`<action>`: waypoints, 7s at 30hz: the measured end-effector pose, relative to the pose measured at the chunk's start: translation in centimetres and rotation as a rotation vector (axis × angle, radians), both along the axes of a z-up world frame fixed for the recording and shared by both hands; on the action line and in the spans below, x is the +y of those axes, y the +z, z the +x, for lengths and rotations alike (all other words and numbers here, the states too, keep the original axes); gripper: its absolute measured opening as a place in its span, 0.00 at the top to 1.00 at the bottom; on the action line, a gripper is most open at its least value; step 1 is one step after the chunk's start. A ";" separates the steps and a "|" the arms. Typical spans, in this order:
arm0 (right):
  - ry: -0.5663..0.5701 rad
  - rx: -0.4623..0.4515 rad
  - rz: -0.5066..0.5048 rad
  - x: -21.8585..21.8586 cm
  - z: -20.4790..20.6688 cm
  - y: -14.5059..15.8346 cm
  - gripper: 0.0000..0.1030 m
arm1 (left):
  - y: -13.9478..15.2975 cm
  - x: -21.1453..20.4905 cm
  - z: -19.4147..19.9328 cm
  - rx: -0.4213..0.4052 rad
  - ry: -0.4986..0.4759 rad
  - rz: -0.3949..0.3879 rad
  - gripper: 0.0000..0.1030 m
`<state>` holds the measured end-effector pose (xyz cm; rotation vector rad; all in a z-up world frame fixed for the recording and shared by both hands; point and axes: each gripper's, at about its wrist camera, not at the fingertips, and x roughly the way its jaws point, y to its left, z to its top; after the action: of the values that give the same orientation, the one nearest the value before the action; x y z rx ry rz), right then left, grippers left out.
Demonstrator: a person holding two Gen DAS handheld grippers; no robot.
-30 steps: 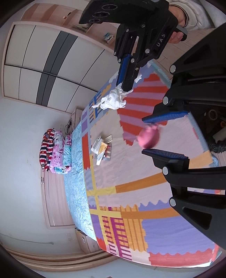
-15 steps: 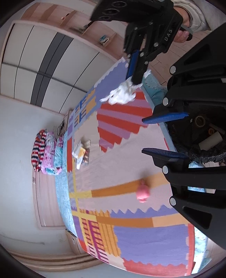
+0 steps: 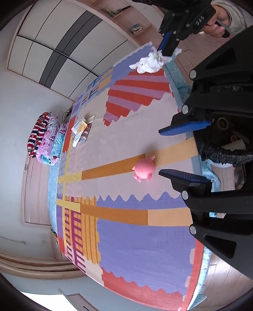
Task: Collect trash
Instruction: 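Carry the pink toy and plastic wrap over the trash bin with both grippers, then open both grippers to drop the toy and plastic wrap into the bin, then raise both open grippers from the bin back toward the mat, then grasp the white-and-yellow ointment tube with the left gripper while the right gripper grasps the white plastic box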
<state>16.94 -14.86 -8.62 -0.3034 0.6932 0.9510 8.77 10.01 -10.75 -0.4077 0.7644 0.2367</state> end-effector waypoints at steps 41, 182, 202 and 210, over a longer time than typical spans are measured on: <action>-0.001 0.028 0.006 0.0 0.3 -0.4 0.90 | -1.1 4.7 2.2 -0.037 0.074 -0.194 0.70; -0.030 -0.041 -0.034 6.2 18.6 2.5 0.59 | 4.6 8.2 20.7 -0.029 -0.187 -0.205 0.53; -0.004 0.012 -0.087 12.3 27.5 0.1 0.56 | -0.3 14.0 31.4 0.103 -0.020 -0.484 0.54; 0.021 0.099 -0.050 12.5 29.5 -1.4 0.51 | -1.0 13.9 32.8 0.146 -0.015 -0.451 0.65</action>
<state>46.45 -2.32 -10.05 -0.3097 0.8067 0.9746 41.52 23.86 -11.75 -0.8174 0.9664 0.0775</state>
